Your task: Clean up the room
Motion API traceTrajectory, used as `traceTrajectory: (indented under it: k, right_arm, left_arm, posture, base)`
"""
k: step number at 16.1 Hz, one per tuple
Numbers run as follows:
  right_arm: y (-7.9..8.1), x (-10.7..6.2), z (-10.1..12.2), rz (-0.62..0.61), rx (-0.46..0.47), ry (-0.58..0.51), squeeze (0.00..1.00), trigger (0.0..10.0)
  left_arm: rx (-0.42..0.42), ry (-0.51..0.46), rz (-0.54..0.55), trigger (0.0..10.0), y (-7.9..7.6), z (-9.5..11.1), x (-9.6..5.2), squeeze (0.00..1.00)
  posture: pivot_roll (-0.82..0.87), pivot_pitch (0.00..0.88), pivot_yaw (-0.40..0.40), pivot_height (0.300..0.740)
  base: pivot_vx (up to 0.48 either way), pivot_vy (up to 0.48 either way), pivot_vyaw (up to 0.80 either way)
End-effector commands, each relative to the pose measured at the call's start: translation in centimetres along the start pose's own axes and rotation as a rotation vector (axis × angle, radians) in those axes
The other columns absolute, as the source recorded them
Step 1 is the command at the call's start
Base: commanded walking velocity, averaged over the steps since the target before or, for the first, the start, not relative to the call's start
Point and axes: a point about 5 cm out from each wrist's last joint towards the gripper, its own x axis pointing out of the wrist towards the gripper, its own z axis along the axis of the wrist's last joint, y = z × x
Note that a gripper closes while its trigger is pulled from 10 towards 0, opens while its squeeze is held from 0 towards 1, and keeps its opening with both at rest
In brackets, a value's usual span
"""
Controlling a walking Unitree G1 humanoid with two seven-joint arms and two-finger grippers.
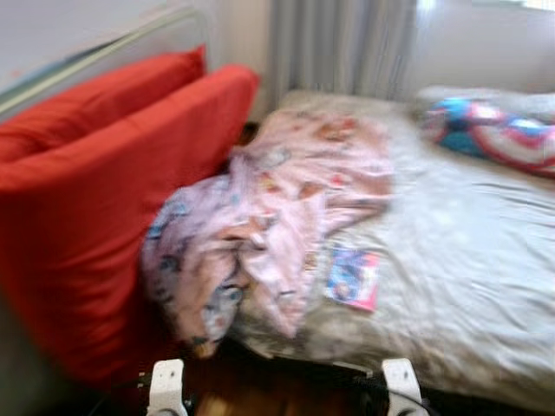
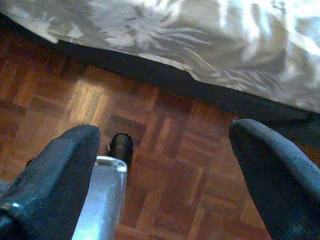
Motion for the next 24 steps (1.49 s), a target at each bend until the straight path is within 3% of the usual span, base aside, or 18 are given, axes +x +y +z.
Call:
traceTrajectory:
  k: [1,7,11,16,18,24]
  right_arm:
    - [0.23,-0.03,-0.38,0.006,0.0,0.012,0.0,10.0]
    - [0.25,-0.03,-0.32,0.0,0.018,0.0,0.0,10.0]
    - [0.21,-0.06,0.16,-0.015,0.057,-0.06,0.0,10.0]
    - [0.24,-0.05,0.34,-0.002,0.0,-0.067,0.0,10.0]
    - [0.29,-0.07,0.2,0.0,0.063,-0.07,0.0,10.0]
    - [0.22,-0.06,0.34,-0.003,0.001,-0.071,0.0,10.0]
  left_arm:
    - [0.0,0.01,-0.003,10.0,-0.05,-0.24,-0.03,0.0]
    - [-0.003,0.011,0.0,10.0,-0.01,-0.26,-0.04,0.0]
    - [-0.003,0.002,0.0,10.0,0.0,-0.13,-0.02,0.0]
    - [-0.005,0.007,0.006,10.0,0.02,-0.18,-0.03,0.0]
    - [-0.002,0.009,0.008,10.0,0.04,-0.22,-0.03,0.0]
    - [-0.005,0.01,0.003,10.0,0.0,-0.23,-0.03,0.0]
  posture:
    - [-0.02,0.035,-0.003,0.74]
    - [-0.02,0.032,-0.001,0.74]
    - [-0.03,0.034,0.0,0.74]
    - [-0.02,0.037,-0.001,0.74]
    - [-0.03,0.036,-0.001,0.74]
    - [-0.02,0.036,-0.002,0.74]
  base:
    - [0.0,0.0,-0.71]
    - [0.0,0.0,-0.7]
    - [0.0,0.0,0.0]
    - [0.0,0.0,0.32]
    - [0.345,0.0,0.28]
    - [0.382,0.0,0.22]
